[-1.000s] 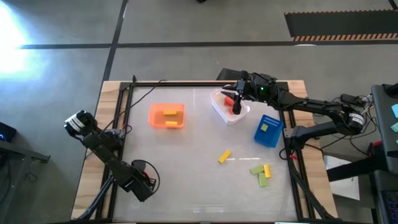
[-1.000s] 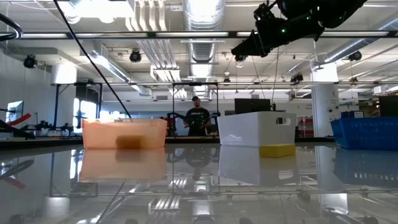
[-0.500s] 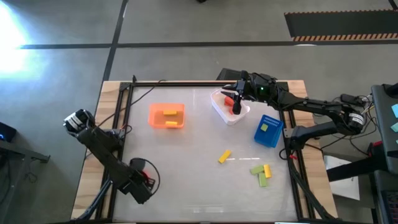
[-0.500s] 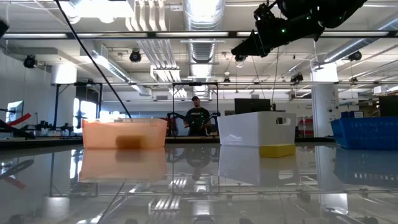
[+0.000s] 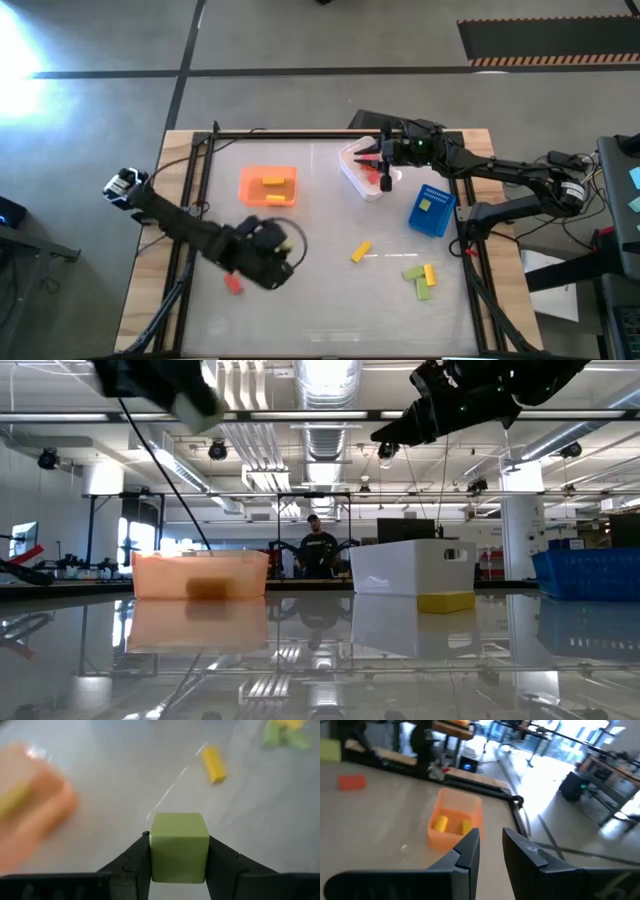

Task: Sort & place blocks by color
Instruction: Put the green block into the blue bin

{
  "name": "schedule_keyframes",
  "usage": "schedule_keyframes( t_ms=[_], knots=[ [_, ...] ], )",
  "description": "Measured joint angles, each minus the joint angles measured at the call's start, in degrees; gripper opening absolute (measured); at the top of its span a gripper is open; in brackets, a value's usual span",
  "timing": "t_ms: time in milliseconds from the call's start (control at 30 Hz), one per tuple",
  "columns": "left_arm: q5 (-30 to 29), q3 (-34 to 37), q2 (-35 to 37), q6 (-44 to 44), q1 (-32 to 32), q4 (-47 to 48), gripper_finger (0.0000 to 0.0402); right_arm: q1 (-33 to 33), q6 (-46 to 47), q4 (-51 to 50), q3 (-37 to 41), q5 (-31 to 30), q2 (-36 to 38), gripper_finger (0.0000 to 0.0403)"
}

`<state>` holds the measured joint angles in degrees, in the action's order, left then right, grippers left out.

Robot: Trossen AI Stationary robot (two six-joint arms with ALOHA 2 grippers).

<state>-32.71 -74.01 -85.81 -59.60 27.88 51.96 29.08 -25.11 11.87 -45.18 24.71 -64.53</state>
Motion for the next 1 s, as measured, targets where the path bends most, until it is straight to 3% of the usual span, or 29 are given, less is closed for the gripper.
schedule_keyframes(
  t_ms=[167, 300, 567, 700, 1000],
  knots=[
    [-0.22, 2.12, 0.87, 24.09, -6.71, -16.14, 0.0119, -0.68, -3.68, -0.88, 0.47, 2.83, 0.0, 0.0072],
    [3.34, 4.35, 1.19, 38.7, -10.71, -25.13, 0.0119, -2.21, -6.41, -0.98, 0.69, 2.93, 0.0, 0.0072],
    [5.87, 8.32, 1.34, 49.71, -16.98, -34.34, 0.0119, -3.79, -10.73, -2.3, 0.71, 2.84, 0.0, 0.0072],
    [8.32, 11.14, 1.4, 56.1, -18.8, -44.36, 0.0119, -5.53, -13.44, -1.48, 1.49, 3.72, -0.02, 0.0072],
    [15.38, 21.28, 1.76, 60.38, -23.99, -70.26, 0.0119, -11.58, -14.19, 20.55, 11.83, 3.51, -0.07, 0.0072]
  ],
)
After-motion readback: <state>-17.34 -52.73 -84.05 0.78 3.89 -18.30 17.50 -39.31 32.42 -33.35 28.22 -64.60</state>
